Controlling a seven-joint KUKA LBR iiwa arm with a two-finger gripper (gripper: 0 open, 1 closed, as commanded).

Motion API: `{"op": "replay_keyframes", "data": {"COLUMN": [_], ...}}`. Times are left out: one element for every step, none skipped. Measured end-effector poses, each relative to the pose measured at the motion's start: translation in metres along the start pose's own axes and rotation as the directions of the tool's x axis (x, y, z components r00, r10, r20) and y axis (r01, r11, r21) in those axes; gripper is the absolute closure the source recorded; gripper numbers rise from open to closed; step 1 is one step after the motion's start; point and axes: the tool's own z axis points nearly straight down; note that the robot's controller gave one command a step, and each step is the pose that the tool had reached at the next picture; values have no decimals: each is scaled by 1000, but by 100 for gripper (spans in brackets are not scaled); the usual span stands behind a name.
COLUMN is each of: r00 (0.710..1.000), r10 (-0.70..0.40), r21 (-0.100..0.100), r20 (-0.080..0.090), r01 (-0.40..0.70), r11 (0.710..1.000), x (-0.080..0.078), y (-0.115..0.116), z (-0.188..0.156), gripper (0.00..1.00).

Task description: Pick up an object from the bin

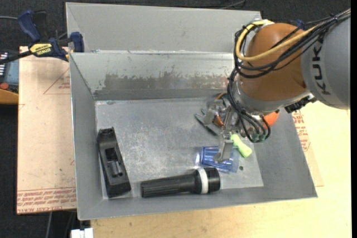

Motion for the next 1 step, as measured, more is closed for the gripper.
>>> {"op": "replay_keyframes", "data": {"r00": [1000], "r10": [0], "r21": [0], "r20": [0], "r01": [0], "r11": [1000], "x": [0], "y": [0], "z": [0], "gripper": [0]}}
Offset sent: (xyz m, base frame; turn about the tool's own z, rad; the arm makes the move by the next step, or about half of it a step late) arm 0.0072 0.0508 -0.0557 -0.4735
